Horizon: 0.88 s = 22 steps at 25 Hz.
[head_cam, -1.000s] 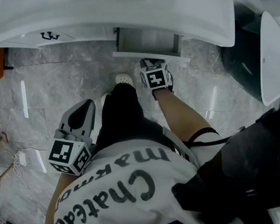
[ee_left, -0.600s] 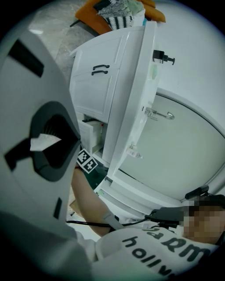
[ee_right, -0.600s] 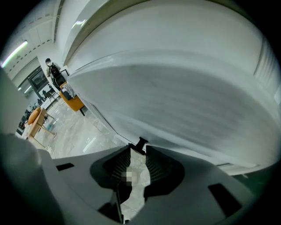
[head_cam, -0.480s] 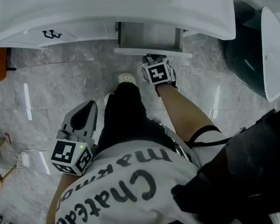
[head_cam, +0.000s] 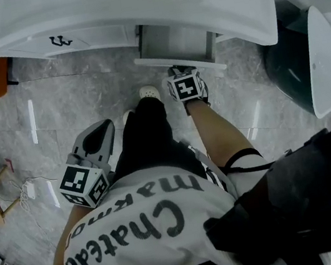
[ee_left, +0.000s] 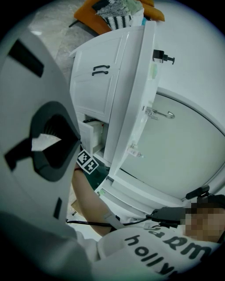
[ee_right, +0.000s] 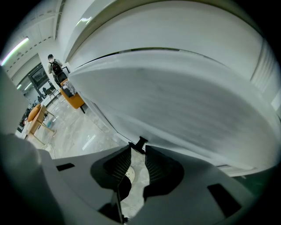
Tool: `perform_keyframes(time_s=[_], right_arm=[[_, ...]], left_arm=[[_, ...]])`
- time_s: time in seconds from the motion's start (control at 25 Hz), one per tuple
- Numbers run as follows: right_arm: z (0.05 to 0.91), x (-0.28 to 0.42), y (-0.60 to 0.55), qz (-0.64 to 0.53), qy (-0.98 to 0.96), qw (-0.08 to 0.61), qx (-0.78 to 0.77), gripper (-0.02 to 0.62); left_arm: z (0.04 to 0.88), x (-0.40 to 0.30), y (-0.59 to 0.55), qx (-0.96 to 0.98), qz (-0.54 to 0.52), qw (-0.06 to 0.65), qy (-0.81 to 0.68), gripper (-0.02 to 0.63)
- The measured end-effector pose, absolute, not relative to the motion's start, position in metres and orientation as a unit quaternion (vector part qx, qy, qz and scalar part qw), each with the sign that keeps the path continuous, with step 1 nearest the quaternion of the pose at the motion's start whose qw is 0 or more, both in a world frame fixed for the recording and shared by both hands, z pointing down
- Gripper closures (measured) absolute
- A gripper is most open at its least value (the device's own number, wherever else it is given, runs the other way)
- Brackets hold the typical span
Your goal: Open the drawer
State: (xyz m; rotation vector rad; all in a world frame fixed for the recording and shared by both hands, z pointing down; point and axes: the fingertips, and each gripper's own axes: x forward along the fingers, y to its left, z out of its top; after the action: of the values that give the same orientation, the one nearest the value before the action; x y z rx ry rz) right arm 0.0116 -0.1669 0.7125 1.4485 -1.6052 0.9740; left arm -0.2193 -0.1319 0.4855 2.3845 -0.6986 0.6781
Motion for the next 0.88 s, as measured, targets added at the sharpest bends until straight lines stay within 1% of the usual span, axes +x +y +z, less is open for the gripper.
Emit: perform_keyframes(time_s=[0.88], right_arm=[[0.71,0.0,-0.152,0.37,-0.627,0.375,0.574,0.491]], left_arm=[[0.49,-0.223,-0.141,0.89,0.25,0.286,-0.254,0.598]])
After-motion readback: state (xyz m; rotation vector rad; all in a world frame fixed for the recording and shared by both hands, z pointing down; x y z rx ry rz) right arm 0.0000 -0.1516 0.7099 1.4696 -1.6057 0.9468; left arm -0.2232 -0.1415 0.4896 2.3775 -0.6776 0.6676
